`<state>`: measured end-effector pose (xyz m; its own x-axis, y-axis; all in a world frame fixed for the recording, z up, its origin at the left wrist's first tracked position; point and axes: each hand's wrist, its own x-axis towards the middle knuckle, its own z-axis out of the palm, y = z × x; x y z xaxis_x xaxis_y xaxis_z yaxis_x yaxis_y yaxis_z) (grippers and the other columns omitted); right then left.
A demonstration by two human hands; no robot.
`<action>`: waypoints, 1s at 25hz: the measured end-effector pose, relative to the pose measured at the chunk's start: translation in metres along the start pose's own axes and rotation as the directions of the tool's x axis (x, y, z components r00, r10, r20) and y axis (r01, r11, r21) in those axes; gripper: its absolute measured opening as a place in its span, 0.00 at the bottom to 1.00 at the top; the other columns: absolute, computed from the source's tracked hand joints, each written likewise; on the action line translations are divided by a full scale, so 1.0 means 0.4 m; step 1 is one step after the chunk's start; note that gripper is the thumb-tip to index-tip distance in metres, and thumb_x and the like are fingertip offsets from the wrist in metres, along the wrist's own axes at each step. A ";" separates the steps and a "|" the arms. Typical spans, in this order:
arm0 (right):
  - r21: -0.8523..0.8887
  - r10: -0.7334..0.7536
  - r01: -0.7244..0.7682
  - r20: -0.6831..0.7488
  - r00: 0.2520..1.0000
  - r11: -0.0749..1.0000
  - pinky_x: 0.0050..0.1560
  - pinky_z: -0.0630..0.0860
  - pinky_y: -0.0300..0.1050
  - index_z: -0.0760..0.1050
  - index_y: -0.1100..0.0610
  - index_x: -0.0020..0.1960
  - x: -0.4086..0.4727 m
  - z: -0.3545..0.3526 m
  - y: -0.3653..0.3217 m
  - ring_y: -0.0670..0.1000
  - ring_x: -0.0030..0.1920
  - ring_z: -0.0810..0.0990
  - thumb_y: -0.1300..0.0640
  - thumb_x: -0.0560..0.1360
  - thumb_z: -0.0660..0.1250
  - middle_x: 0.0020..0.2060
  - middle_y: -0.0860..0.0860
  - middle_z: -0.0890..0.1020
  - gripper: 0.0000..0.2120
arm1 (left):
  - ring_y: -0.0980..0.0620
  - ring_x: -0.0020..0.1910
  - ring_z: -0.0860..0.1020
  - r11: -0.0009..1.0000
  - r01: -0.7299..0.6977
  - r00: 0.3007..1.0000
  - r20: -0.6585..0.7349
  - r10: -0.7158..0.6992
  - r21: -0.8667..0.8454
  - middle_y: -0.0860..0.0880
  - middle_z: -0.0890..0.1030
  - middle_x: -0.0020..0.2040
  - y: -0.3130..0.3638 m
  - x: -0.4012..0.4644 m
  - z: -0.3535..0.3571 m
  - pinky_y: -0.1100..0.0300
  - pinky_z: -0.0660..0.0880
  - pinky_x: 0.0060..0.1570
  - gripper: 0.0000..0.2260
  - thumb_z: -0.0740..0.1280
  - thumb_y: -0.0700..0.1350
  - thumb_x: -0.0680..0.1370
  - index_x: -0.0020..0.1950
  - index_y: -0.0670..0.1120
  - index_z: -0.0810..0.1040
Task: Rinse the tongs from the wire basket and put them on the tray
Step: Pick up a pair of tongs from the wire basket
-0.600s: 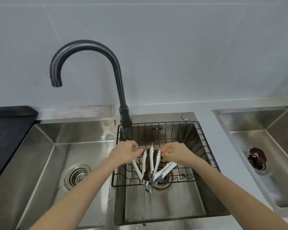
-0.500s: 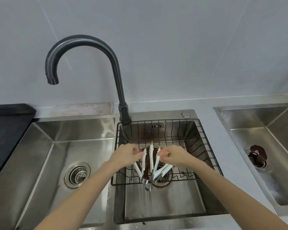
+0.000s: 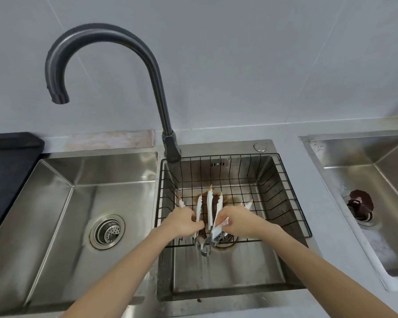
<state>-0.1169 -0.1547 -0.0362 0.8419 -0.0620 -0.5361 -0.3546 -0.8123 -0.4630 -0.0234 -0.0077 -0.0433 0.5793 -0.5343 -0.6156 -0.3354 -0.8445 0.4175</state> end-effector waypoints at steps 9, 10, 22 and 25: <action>-0.029 -0.090 0.086 -0.188 0.978 0.996 0.54 0.74 0.44 0.78 0.57 0.55 -0.035 -0.019 -0.044 0.51 0.52 0.78 0.60 0.76 0.59 0.55 0.53 0.78 0.12 | 0.56 0.25 0.73 0.985 -0.086 0.981 -0.187 0.057 -0.151 0.51 0.74 0.27 0.003 -0.043 -0.017 0.64 0.73 0.31 0.13 0.60 0.45 0.76 0.54 0.42 0.80; -0.034 -0.097 0.091 -0.222 0.970 0.995 0.53 0.73 0.43 0.78 0.56 0.55 -0.038 -0.021 -0.050 0.51 0.52 0.78 0.60 0.76 0.59 0.55 0.52 0.77 0.12 | 0.57 0.24 0.72 0.978 -0.105 0.973 -0.224 0.064 -0.178 0.51 0.75 0.28 0.003 -0.048 -0.020 0.65 0.72 0.29 0.13 0.60 0.45 0.76 0.56 0.43 0.79; 0.219 -0.026 0.165 -0.528 0.849 0.962 0.46 0.72 0.34 0.77 0.57 0.54 -0.057 0.053 -0.180 0.46 0.46 0.76 0.54 0.76 0.63 0.61 0.48 0.68 0.10 | 0.53 0.25 0.76 0.830 -0.189 0.925 -0.378 -0.028 -0.525 0.46 0.81 0.44 -0.088 -0.155 -0.018 0.64 0.77 0.24 0.18 0.63 0.47 0.77 0.67 0.47 0.71; 0.301 0.008 0.206 -0.582 0.813 0.931 0.48 0.73 0.30 0.72 0.57 0.58 -0.049 0.085 -0.241 0.47 0.47 0.77 0.56 0.74 0.66 0.64 0.50 0.63 0.13 | 0.50 0.30 0.78 0.811 -0.179 0.920 -0.387 -0.063 -0.558 0.45 0.80 0.50 -0.133 -0.191 -0.024 0.60 0.79 0.30 0.22 0.63 0.46 0.77 0.71 0.46 0.66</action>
<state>-0.1133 -0.0556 -0.0050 0.9185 -0.3944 -0.0293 -0.2795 -0.5948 -0.7537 -0.0426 0.0783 -0.0120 0.8415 -0.4247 -0.3338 0.0386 -0.5691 0.8213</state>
